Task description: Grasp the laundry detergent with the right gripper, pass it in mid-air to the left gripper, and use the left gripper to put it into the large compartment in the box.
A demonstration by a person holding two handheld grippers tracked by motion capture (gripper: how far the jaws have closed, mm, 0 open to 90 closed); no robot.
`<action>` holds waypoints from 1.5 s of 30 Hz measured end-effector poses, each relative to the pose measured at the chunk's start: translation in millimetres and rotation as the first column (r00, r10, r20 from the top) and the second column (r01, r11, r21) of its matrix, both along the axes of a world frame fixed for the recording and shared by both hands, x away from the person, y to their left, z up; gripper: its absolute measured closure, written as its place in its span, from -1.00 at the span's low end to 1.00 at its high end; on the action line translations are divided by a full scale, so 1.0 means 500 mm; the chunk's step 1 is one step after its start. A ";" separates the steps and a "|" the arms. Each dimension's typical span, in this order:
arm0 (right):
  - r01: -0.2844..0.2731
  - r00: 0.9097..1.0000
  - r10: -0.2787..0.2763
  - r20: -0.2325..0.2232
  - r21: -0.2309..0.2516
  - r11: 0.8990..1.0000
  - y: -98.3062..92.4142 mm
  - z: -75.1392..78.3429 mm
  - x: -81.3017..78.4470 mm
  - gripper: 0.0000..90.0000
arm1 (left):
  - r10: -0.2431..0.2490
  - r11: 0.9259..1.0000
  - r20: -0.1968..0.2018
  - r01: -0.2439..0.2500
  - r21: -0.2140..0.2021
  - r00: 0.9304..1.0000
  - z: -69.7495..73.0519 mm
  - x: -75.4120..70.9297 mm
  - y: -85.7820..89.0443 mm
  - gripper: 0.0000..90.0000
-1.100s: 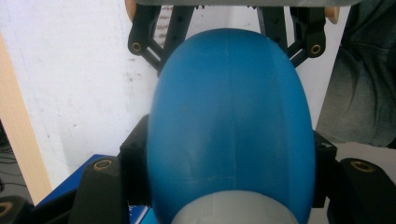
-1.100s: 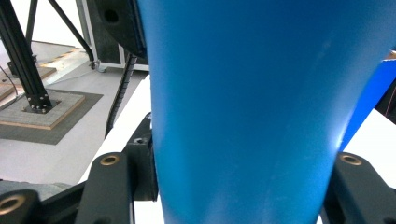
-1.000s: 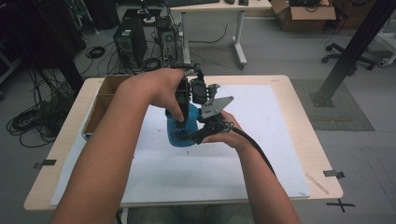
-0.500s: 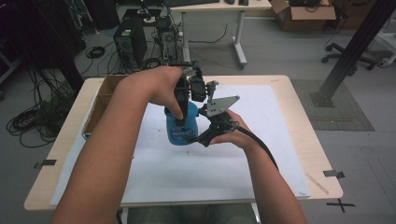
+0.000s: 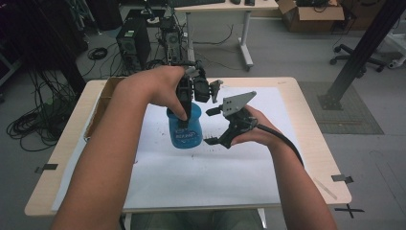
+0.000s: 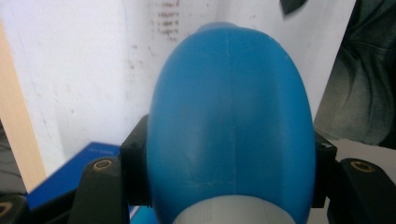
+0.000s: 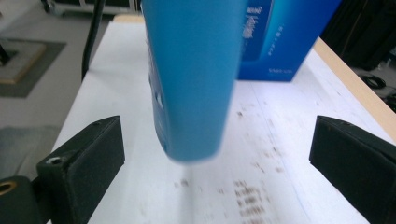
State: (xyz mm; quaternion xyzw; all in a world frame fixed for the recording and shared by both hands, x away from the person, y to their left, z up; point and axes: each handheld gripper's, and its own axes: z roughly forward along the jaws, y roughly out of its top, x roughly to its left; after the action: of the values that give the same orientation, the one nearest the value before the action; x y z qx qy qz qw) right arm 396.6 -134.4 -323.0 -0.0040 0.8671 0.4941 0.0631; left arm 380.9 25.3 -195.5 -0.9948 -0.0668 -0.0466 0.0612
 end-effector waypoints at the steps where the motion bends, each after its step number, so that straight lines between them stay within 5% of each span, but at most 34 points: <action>1: 0.011 1.000 -0.010 0.010 -0.030 0.999 -0.013 0.011 0.000 -0.94 | 0.005 1.000 -0.003 -0.005 0.009 1.000 0.000 0.000 -0.002 -0.15; 15: 0.031 0.999 -0.027 0.025 -0.179 0.983 -0.056 0.038 0.006 -0.95 | 0.012 1.000 -0.006 -0.012 -0.014 1.000 0.005 0.000 -0.001 -0.15; 25: 0.057 0.998 -0.049 0.035 -0.263 0.963 -0.082 0.039 0.014 -0.94 | 0.131 0.991 -0.002 -0.130 0.013 0.991 0.013 -0.002 0.002 -0.15; 38: 0.102 0.995 -0.096 0.034 -0.306 0.946 -0.137 0.051 0.019 -0.94 | 0.136 0.989 -0.007 -0.136 -0.052 0.991 0.024 -0.006 0.010 -0.15; 45: 0.097 0.995 -0.085 0.048 -0.367 0.925 -0.159 0.054 0.023 -0.94 | 0.194 0.980 -0.005 -0.194 -0.046 0.981 0.032 -0.003 0.012 -0.15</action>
State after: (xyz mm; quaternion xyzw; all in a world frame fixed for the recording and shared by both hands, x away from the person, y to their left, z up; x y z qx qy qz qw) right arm 408.2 -213.7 -295.8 0.0166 0.9427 0.3187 0.0976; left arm 379.3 31.5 -179.4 -0.9847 -0.1646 -0.0385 0.0425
